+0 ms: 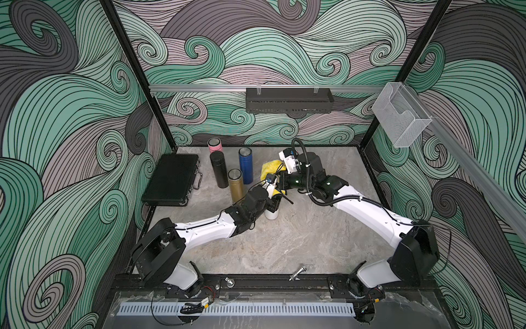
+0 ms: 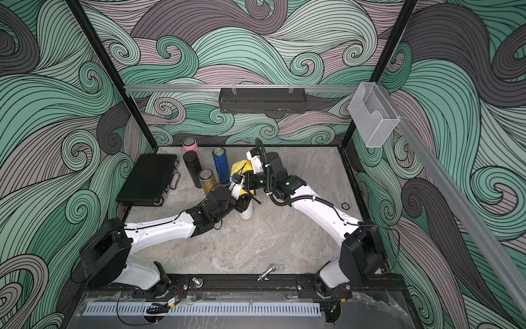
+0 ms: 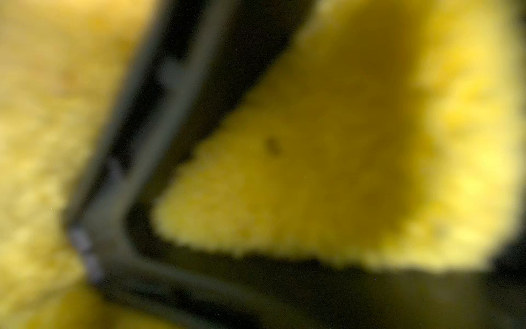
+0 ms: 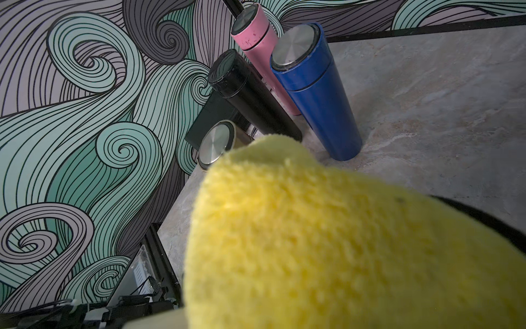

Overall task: Wipe the surface of the thermos
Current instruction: Wipe the dirt from the surface of the thermos.

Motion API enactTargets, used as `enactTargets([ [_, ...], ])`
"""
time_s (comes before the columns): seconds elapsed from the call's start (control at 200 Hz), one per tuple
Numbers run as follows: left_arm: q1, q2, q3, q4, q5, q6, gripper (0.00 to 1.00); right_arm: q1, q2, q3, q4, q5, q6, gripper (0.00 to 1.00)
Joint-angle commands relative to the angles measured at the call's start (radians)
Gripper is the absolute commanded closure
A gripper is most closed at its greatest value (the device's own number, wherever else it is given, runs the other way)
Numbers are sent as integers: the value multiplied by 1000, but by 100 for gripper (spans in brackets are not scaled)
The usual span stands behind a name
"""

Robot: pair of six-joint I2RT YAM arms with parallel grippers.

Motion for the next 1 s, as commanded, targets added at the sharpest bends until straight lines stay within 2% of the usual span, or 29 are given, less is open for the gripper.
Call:
enactTargets([
  [0.0,11,35,40,-22,16,-44,100,56,-82,-59,-121,-58,2,100],
  [0.12,10,44,40,-11,50,-49,100,57,-111,-78,-98,-40,16,100],
  [0.28,8,56,52,-14,93,-61,100,57,-40,3,-72,-15,-9,100],
  [0.425,5,50,51,-19,100,-64,100,54,32,99,-70,34,-35,100],
  [0.645,6,33,42,-16,81,-67,100,54,94,142,-69,4,-21,100],
  [0.776,6,36,49,-31,55,-65,100,55,61,94,-94,-19,-15,100],
  [0.996,10,44,51,-33,33,-68,100,57,-82,-11,-155,-56,1,100],
])
